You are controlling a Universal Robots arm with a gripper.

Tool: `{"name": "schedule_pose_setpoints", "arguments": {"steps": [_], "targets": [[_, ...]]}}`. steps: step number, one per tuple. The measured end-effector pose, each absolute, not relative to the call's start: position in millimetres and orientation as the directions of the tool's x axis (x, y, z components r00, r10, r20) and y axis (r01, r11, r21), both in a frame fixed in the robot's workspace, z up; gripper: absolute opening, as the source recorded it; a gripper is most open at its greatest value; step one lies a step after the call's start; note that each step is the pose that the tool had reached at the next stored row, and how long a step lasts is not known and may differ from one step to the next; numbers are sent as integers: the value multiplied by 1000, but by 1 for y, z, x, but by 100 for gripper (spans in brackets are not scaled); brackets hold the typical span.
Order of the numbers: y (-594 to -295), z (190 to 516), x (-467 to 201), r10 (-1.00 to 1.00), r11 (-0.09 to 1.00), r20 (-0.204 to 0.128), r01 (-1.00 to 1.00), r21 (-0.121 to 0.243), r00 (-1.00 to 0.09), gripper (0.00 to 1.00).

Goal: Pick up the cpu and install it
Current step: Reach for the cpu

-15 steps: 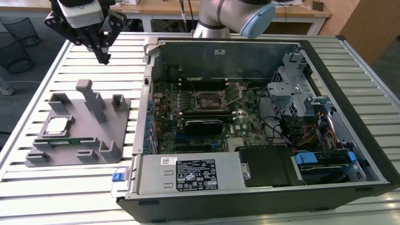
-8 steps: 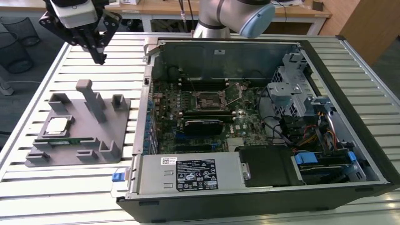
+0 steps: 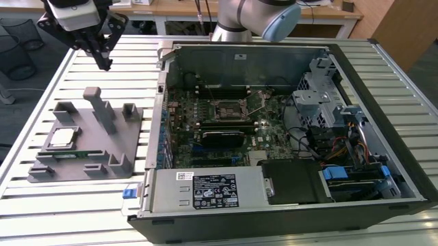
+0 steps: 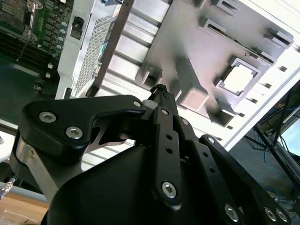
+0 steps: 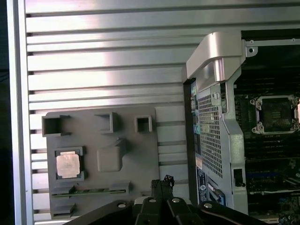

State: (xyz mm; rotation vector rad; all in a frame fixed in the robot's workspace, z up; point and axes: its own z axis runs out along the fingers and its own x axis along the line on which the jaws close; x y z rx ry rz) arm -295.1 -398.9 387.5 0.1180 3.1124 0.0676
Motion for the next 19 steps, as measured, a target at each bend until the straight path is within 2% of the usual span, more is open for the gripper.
{"name": "schedule_pose_setpoints", "arguments": {"steps": [19], "targets": [[-399, 387, -312, 76, 996, -24, 75, 44, -997, 11]]}}
